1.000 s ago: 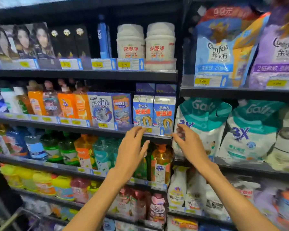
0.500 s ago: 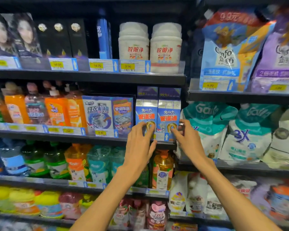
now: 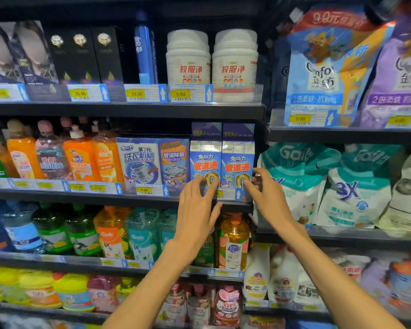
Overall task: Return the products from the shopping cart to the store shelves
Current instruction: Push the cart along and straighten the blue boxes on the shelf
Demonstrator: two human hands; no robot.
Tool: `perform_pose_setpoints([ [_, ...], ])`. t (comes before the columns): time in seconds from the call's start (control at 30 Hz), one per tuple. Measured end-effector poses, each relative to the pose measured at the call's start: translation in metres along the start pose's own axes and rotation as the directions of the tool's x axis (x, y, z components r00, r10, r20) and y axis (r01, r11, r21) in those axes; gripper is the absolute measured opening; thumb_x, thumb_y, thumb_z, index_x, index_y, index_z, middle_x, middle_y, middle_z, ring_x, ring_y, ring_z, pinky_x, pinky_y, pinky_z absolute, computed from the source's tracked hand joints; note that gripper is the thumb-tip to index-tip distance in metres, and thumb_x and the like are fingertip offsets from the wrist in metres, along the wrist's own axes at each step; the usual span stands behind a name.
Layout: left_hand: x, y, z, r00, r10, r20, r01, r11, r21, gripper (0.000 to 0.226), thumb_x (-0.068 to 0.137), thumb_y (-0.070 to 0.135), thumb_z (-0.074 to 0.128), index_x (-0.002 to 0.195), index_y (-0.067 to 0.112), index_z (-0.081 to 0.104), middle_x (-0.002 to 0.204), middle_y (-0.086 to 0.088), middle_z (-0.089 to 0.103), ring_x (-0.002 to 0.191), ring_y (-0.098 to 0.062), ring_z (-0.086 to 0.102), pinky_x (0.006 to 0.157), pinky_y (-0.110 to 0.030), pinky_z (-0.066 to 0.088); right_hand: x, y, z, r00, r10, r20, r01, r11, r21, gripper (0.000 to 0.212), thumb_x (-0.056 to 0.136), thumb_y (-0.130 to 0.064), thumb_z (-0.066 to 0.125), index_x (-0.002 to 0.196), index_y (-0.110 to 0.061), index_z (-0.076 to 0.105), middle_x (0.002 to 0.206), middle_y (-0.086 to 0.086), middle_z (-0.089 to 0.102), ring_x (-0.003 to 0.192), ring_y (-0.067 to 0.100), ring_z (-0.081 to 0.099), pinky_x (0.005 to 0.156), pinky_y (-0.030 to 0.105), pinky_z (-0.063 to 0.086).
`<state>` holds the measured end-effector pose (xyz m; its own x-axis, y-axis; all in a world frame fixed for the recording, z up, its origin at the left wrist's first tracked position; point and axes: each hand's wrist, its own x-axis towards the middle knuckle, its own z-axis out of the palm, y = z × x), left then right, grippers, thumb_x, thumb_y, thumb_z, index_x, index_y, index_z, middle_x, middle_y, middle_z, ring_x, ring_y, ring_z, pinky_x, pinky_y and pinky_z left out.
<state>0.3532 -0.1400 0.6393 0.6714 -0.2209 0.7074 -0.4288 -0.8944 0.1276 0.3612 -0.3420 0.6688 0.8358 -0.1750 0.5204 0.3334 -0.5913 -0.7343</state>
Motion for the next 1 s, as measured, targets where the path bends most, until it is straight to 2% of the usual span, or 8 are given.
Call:
perform_pose_setpoints([
  [0.1, -0.001, -0.001, -0.001, 1.0, 0.004, 0.009, -0.004, 1.0, 0.005, 0.056, 0.097, 0.04, 0.057, 0.148, 0.026, 0.04, 0.144, -0.008, 0.04, 0.132, -0.027, 0.039, 0.106, -0.041, 0.04, -0.002, 0.003, -0.002, 1.0, 0.009, -0.012, -0.009, 1.0, 0.013, 0.045, 0.096, -0.04, 0.059, 0.135, -0.02, 0.05, 0.119, -0.001, 0.066, 0.097, 0.005, 0.066, 0.067, 0.017, 0.054],
  [0.23, 0.0, -0.002, -0.002, 1.0, 0.006, 0.026, -0.006, 1.0, 0.02, 0.056, 0.097, 0.042, 0.056, 0.148, 0.026, 0.04, 0.145, -0.009, 0.04, 0.134, -0.028, 0.039, 0.108, -0.042, 0.039, -0.006, 0.006, -0.003, 1.0, 0.003, 0.01, -0.003, 1.0, -0.013, 0.042, 0.096, -0.04, 0.058, 0.133, -0.02, 0.052, 0.113, -0.005, 0.067, 0.095, 0.003, 0.066, 0.064, 0.015, 0.054],
  [0.4, 0.0, 0.0, -0.004, 0.999, 0.0, 0.048, -0.001, 1.0, 0.021, 0.057, 0.096, 0.041, 0.058, 0.147, 0.024, 0.04, 0.146, -0.01, 0.04, 0.135, -0.029, 0.039, 0.108, -0.044, 0.04, -0.011, 0.005, -0.008, 0.999, -0.007, 0.034, 0.008, 0.999, -0.043, 0.041, 0.097, -0.039, 0.058, 0.134, -0.022, 0.052, 0.117, -0.004, 0.068, 0.099, 0.004, 0.066, 0.07, 0.017, 0.055],
  [0.53, -0.005, 0.004, -0.01, 0.998, 0.0, 0.061, -0.001, 1.0, 0.007, 0.06, 0.095, 0.042, 0.059, 0.149, 0.025, 0.039, 0.146, -0.01, 0.039, 0.135, -0.029, 0.038, 0.109, -0.045, 0.04, -0.021, 0.002, -0.019, 0.998, 0.004, 0.066, 0.002, 0.996, -0.094, 0.05, 0.096, -0.043, 0.057, 0.141, -0.023, 0.048, 0.123, -0.004, 0.065, 0.105, 0.008, 0.064, 0.076, 0.019, 0.054],
  [0.7, -0.019, 0.02, -0.018, 0.995, 0.081, 0.063, -0.079, 0.996, -0.036, 0.053, 0.095, 0.043, 0.058, 0.143, 0.022, 0.048, 0.144, -0.008, 0.045, 0.135, -0.029, 0.04, 0.109, -0.045, 0.04, -0.041, -0.003, -0.05, 0.994, -0.006, 0.105, 0.03, 0.973, -0.227, 0.048, 0.094, -0.045, 0.06, 0.137, -0.024, 0.053, 0.126, -0.004, 0.065, 0.109, 0.011, 0.063, 0.092, 0.034, 0.054],
  [0.87, -0.033, 0.06, -0.02, 0.962, 0.249, 0.107, -0.236, 0.964, -0.126, 0.059, 0.092, 0.047, 0.06, 0.145, 0.024, 0.046, 0.145, -0.004, 0.047, 0.137, -0.028, 0.041, 0.109, -0.045, 0.04, -0.078, -0.006, -0.098, 0.982, -0.01, 0.188, 0.085, 0.915, -0.393, 0.052, 0.092, -0.045, 0.064, 0.139, -0.026, 0.052, 0.134, -0.005, 0.061, 0.121, 0.012, 0.058, 0.1, 0.035, 0.049],
  [1.0, -0.05, 0.11, -0.013, 0.913, 0.371, 0.168, -0.329, 0.915, -0.234, 0.067, 0.09, 0.055, 0.06, 0.147, 0.024, 0.045, 0.15, -0.007, 0.046, 0.141, -0.03, 0.041, 0.11, -0.046, 0.04, -0.122, -0.008, -0.149, 0.984, 0.037, 0.174, 0.063, 0.844, -0.533, 0.056, 0.093, -0.05, 0.061, 0.143, -0.025, 0.049, 0.142, -0.006, 0.055, 0.128, 0.014, 0.052, 0.104, 0.034, 0.045],
])
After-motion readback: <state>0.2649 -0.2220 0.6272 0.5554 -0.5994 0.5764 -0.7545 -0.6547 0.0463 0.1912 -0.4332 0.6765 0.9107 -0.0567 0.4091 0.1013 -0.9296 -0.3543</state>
